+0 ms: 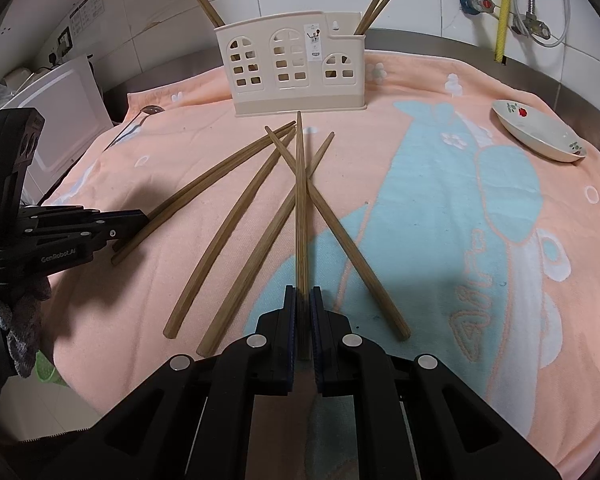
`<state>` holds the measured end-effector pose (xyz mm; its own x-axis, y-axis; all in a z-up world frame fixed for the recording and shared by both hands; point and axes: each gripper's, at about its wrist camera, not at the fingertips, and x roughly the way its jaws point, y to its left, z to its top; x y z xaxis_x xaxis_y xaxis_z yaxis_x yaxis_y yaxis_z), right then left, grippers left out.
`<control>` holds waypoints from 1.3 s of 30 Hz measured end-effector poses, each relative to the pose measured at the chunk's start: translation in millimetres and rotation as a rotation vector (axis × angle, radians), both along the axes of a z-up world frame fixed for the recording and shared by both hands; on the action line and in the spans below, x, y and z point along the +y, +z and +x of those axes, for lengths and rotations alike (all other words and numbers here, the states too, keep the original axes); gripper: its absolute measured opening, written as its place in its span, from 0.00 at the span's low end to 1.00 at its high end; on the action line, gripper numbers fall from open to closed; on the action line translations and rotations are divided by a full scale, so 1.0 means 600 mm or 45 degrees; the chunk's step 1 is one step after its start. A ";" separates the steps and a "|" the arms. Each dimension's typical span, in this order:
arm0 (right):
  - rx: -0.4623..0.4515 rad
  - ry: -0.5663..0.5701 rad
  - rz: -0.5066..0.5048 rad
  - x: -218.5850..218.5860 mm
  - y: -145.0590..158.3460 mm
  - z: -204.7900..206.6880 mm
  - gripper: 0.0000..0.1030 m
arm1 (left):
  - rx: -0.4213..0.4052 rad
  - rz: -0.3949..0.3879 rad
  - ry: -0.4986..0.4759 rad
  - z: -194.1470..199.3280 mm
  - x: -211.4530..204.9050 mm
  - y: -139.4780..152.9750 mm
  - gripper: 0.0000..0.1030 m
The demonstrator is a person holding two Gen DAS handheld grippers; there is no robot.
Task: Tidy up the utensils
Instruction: 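Close the right tool on a chopstick while the left tool closes on another chopstick, then lift the left tool's chopstick over the white holder while the right tool lifts its chopstick there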
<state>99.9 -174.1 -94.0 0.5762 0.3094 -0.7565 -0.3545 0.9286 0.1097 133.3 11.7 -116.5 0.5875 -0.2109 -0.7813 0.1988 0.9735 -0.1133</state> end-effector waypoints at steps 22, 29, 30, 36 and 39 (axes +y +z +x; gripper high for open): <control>0.000 -0.002 0.005 0.001 -0.003 0.001 0.07 | 0.096 0.008 -0.023 0.018 -0.005 0.002 0.07; -0.007 -0.003 -0.003 0.002 0.000 -0.001 0.07 | 0.082 0.015 -0.017 0.014 -0.007 0.008 0.06; -0.014 -0.005 -0.004 0.001 0.003 -0.002 0.07 | 0.078 0.012 -0.015 0.013 -0.007 0.011 0.05; -0.091 -0.009 0.001 -0.009 0.042 -0.010 0.07 | -0.004 0.021 -0.008 -0.001 -0.002 0.053 0.05; -0.152 -0.001 0.000 -0.010 0.071 -0.010 0.07 | -0.062 0.016 -0.001 -0.007 0.000 0.081 0.05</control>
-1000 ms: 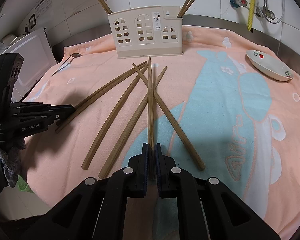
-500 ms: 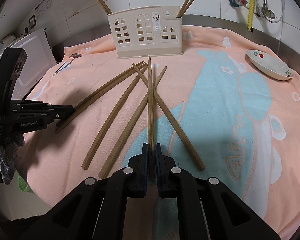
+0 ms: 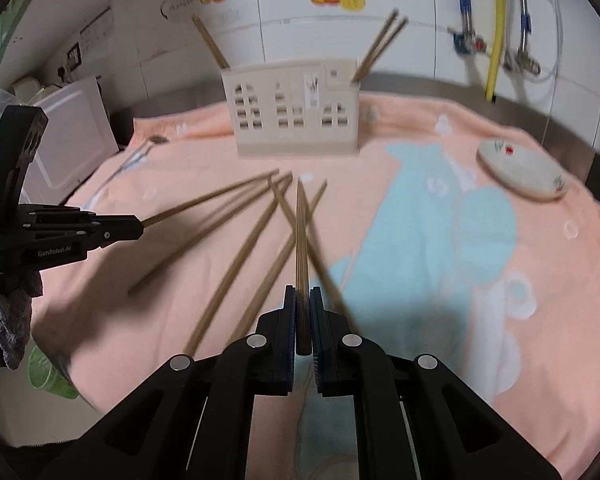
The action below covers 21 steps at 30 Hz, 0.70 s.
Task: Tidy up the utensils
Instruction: 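Lift the left tool's chopstick over the white holder while the right tool lifts its chopstick there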
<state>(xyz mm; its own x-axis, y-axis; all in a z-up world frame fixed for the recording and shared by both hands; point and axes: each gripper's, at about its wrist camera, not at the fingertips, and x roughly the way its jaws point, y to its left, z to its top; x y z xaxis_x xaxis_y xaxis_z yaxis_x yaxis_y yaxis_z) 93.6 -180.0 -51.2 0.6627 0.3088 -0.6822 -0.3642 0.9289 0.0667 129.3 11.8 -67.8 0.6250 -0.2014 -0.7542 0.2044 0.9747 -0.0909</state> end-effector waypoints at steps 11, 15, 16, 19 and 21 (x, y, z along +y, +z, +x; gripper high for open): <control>-0.172 0.086 -0.023 0.021 0.110 0.047 0.07 | -0.232 -0.021 -0.002 0.003 -0.001 0.107 0.05; -0.188 0.119 -0.029 0.033 0.146 0.085 0.07 | -0.281 -0.010 -0.017 0.016 -0.007 0.135 0.05; -0.189 0.126 -0.032 0.035 0.151 0.092 0.07 | -0.292 -0.003 -0.019 0.020 -0.008 0.142 0.05; -0.179 0.158 -0.040 0.045 0.171 0.121 0.07 | -0.310 0.002 -0.022 0.037 -0.012 0.162 0.05; -0.181 0.177 -0.047 0.051 0.190 0.140 0.07 | -0.333 0.012 -0.021 0.049 -0.013 0.179 0.05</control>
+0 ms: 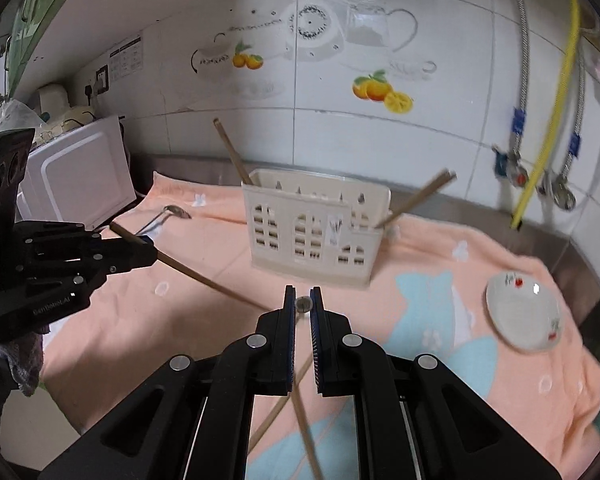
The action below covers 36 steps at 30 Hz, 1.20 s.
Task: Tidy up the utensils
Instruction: 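Lift the left tool's chopstick over the white holder while the right tool lifts its chopstick there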
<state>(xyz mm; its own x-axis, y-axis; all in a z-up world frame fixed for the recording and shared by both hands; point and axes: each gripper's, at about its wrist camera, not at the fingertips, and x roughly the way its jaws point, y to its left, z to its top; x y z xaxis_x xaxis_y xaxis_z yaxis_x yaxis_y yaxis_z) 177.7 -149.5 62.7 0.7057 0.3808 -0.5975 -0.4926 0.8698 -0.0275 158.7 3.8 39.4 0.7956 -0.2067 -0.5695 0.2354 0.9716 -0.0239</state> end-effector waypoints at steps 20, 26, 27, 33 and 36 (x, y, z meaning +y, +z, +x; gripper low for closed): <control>-0.139 -0.009 -0.003 -0.019 0.211 0.105 0.07 | -0.291 -0.005 0.002 0.076 0.004 0.213 0.05; -0.141 -0.029 -0.026 -0.010 0.208 0.133 0.07 | -0.367 0.035 0.079 0.115 0.000 0.230 0.05; -0.130 -0.028 -0.029 -0.009 0.203 0.139 0.07 | -0.365 0.033 0.085 0.122 0.002 0.228 0.05; -0.092 -0.039 -0.040 -0.003 0.174 0.163 0.07 | -0.315 -0.024 0.150 0.170 0.021 0.190 0.05; -0.069 -0.045 -0.047 0.001 0.157 0.177 0.07 | -0.267 -0.060 0.165 0.191 0.032 0.164 0.05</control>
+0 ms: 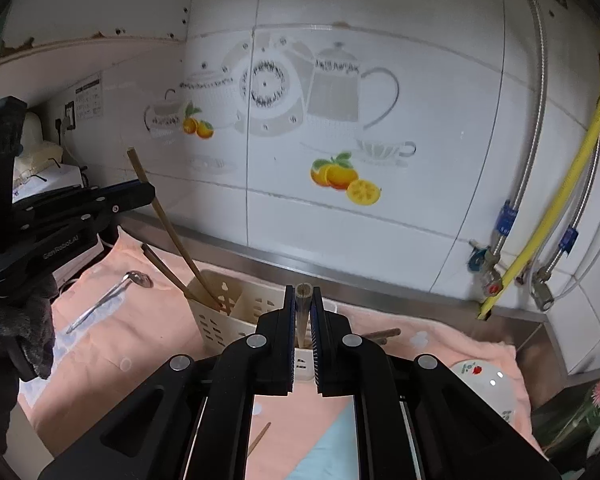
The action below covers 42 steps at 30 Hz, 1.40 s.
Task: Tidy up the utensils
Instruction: 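Lift the left tool's chopstick over the white holder while the right tool lifts its chopstick there, then open the left tool over the holder while the right tool opens to drop its chopstick, then move both open tools back down over the remaining chopsticks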
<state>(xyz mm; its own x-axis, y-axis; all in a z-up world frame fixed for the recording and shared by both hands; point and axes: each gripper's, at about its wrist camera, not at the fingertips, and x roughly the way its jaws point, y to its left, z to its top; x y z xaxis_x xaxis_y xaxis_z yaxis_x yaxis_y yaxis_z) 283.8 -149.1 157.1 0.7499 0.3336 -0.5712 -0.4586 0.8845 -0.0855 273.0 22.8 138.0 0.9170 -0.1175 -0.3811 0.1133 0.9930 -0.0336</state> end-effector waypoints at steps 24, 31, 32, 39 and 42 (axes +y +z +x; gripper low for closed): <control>-0.006 -0.049 0.090 -0.027 -0.029 -0.014 0.51 | 0.051 0.005 -0.005 -0.029 0.010 -0.029 0.49; -0.007 -0.020 0.125 -0.046 -0.059 -0.091 0.71 | 0.026 0.044 -0.023 -0.105 0.003 -0.047 0.74; -0.006 -0.016 0.127 -0.047 -0.065 -0.101 0.73 | 0.030 0.052 -0.025 -0.116 0.002 -0.054 0.75; 0.039 0.011 0.124 -0.057 -0.132 -0.183 0.85 | 0.095 0.034 -0.014 -0.175 0.011 -0.112 0.86; 0.055 -0.003 0.119 -0.062 -0.165 -0.215 0.89 | 0.121 0.033 0.015 -0.196 0.014 -0.142 0.91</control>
